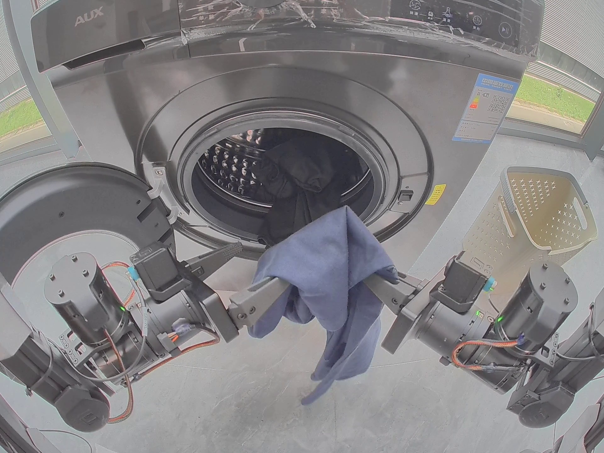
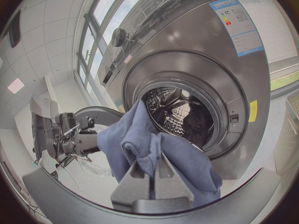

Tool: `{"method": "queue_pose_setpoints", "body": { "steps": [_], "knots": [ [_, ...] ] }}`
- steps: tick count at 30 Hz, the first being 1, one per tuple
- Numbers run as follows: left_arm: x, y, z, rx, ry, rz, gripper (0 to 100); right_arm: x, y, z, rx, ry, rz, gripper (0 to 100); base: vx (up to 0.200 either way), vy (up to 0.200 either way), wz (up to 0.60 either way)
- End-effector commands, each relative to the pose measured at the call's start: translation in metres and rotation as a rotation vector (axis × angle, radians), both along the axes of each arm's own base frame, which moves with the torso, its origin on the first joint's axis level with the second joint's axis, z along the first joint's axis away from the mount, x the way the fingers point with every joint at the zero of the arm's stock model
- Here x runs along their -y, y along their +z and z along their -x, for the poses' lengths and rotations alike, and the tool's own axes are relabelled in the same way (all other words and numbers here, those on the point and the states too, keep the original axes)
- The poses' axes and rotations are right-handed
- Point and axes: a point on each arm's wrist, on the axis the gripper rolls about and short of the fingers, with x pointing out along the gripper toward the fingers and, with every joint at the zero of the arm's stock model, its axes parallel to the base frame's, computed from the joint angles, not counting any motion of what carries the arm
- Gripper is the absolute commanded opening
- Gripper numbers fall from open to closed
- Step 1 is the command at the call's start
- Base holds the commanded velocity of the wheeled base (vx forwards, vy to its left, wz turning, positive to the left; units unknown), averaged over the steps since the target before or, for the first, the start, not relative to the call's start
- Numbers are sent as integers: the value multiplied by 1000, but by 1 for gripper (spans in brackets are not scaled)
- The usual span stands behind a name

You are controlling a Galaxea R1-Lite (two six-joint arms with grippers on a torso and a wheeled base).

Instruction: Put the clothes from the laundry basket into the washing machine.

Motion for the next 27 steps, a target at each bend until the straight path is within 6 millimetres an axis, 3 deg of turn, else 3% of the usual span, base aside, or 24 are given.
{"method": "queue_pose_setpoints", "body": {
  "steps": [1,27],
  "knots": [
    [2,-12,-2,-33,-4,-36,100,-4,5,-3,17,3,-20,0,0,0,0],
    [28,-64,-8,-148,-76,-187,100,-18,24,-17,76,-29,-93,0,0,0,0]
  ]
}}
